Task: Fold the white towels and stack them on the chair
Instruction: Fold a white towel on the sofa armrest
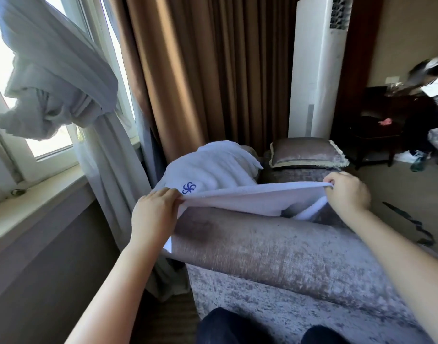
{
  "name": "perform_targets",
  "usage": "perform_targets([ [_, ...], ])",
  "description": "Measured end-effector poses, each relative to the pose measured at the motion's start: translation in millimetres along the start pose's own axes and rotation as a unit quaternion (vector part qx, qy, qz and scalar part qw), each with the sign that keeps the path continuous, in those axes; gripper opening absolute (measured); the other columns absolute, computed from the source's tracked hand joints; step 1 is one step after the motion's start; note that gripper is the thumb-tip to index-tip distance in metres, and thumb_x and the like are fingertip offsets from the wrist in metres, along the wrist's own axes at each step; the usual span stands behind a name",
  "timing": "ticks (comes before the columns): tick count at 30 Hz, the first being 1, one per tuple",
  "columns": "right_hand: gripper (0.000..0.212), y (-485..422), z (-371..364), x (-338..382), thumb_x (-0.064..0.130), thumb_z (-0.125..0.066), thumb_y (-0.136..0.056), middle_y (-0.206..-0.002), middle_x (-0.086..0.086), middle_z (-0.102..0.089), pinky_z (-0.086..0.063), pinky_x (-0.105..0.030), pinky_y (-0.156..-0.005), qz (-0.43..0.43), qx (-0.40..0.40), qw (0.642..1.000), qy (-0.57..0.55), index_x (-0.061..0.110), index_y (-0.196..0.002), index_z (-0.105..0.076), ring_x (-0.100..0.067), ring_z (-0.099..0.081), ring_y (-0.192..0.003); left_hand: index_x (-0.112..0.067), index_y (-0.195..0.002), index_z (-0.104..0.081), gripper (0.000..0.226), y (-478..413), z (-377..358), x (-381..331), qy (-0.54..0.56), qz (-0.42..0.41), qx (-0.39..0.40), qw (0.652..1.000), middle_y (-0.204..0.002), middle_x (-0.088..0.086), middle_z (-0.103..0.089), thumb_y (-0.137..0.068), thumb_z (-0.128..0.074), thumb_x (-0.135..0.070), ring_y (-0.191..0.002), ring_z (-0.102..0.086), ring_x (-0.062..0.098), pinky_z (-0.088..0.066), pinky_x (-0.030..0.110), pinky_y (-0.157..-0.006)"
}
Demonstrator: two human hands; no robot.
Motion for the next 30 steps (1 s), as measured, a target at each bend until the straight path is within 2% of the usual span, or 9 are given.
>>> perform_targets([
  [3, 0.021, -19.1, 22.2, -3.0, 0.006, -0.057, -0.088, -0.095, -0.019, -0.066, -0.047, -0.037, -0.069, -0.027, -0.017, 0.999, -0.020, 0.019, -0.088, -0.073, -0.041, -0.061, -0.087, -0.013, -0.091, -0.069, 0.013, -28.2, 6.6, -2.0, 0.079, 0.163, 0.086, 0.980, -0.076, 0.005, -0.071, -0.095, -0.059, -0.019, -0.057, -0.067, 0.024, -0.052, 0.034, -0.062],
  [6, 0.018, -30.8, 46.6, -3.1, 0.008, -0.060, -0.088, -0.090, -0.021, -0.068, -0.046, -0.035, -0.066, -0.050, -0.064, 0.992, -0.092, 0.017, -0.088, -0.075, -0.041, -0.063, -0.082, -0.011, -0.088, -0.065, 0.014, -53.8, 8.0, -4.8, 0.153, 0.224, 0.097, 0.957, -0.063, 0.007, -0.070, -0.095, -0.053, -0.014, -0.047, -0.066, 0.016, -0.054, 0.035, -0.066],
  [9, 0.022, -41.3, 78.4, -4.3, 0.007, -0.056, -0.088, -0.081, -0.008, -0.070, -0.051, -0.029, -0.054, -0.085, -0.098, 0.972, -0.197, 0.022, -0.083, -0.071, -0.027, -0.063, -0.053, -0.006, -0.088, -0.063, 0.010, -83.2, 13.2, -9.4, 0.082, 0.167, 0.040, 0.982, -0.069, 0.009, -0.066, -0.091, -0.054, -0.008, -0.066, -0.061, 0.031, -0.046, 0.039, -0.060],
  [12, 0.026, -52.7, 111.8, -3.4, 0.003, -0.051, -0.089, -0.079, -0.005, -0.068, -0.041, -0.015, -0.034, -0.099, -0.125, 0.951, -0.266, 0.021, -0.083, -0.070, -0.010, -0.057, -0.036, -0.002, -0.087, -0.061, 0.007, -114.8, 21.2, -12.4, 0.067, 0.141, 0.002, 0.988, -0.074, 0.014, -0.064, -0.089, -0.055, -0.006, -0.070, -0.058, 0.033, -0.045, 0.039, -0.060],
  [15, 0.030, -57.9, 141.3, 6.0, 0.004, -0.046, -0.084, -0.078, -0.006, -0.067, -0.057, -0.033, -0.052, -0.092, -0.152, 0.935, -0.308, 0.025, -0.078, -0.067, -0.023, -0.070, -0.056, 0.002, -0.094, -0.061, 0.012, -144.3, 36.5, -16.6, 0.086, 0.146, -0.034, 0.985, -0.086, 0.020, -0.066, -0.090, -0.053, -0.006, -0.083, -0.061, 0.037, -0.045, 0.040, -0.066],
  [17, 0.032, -56.1, 157.8, 9.5, 0.009, -0.041, -0.077, -0.080, -0.003, -0.066, -0.057, -0.045, -0.070, -0.061, -0.185, 0.938, -0.288, 0.025, -0.081, -0.068, -0.032, -0.070, -0.075, 0.005, -0.101, -0.060, 0.017, -158.3, 49.2, -21.1, 0.075, 0.131, -0.062, 0.987, -0.097, 0.025, -0.062, -0.094, -0.050, -0.007, -0.089, -0.057, 0.041, -0.038, 0.040, -0.067],
  [23, 0.031, -34.1, 198.6, 6.3, 0.010, -0.043, -0.087, -0.100, -0.017, -0.065, -0.042, -0.032, -0.077, 0.045, -0.305, 0.923, -0.232, 0.011, -0.102, -0.071, -0.032, -0.059, -0.091, 0.005, -0.106, -0.056, 0.017, -165.8, 84.6, -30.7, 0.096, 0.067, -0.156, 0.981, -0.110, 0.025, -0.057, -0.095, -0.048, -0.006, -0.093, -0.054, 0.042, -0.037, 0.042, -0.073],
  [27, 0.032, -25.8, 239.7, 14.8, 0.008, -0.043, -0.088, -0.107, -0.007, -0.056, -0.041, -0.019, -0.081, 0.100, -0.398, 0.875, -0.256, 0.011, -0.102, -0.072, -0.016, -0.055, -0.098, -0.001, -0.117, -0.054, 0.024, -167.6, 113.0, -37.6, 0.126, 0.071, -0.217, 0.965, -0.124, 0.018, -0.054, -0.095, -0.047, -0.010, -0.102, -0.052, 0.037, -0.031, 0.032, -0.074],
  [30, 0.036, -24.3, 266.1, 21.8, 0.006, -0.041, -0.085, -0.106, 0.006, -0.046, -0.042, -0.016, -0.084, 0.129, -0.445, 0.853, -0.239, 0.011, -0.102, -0.073, -0.017, -0.055, -0.100, 0.000, -0.120, -0.051, 0.027, -173.2, 128.5, -40.4, 0.117, 0.063, -0.237, 0.962, -0.127, 0.017, -0.051, -0.095, -0.047, -0.010, -0.107, -0.049, 0.034, -0.031, 0.032, -0.079],
])
Point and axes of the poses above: each hand's wrist, its own y-axis away from the middle knuckle, its own z-axis out of the back of the hand, x = y × z, the point moved 1 cm from there along -y, towards the middle knuckle
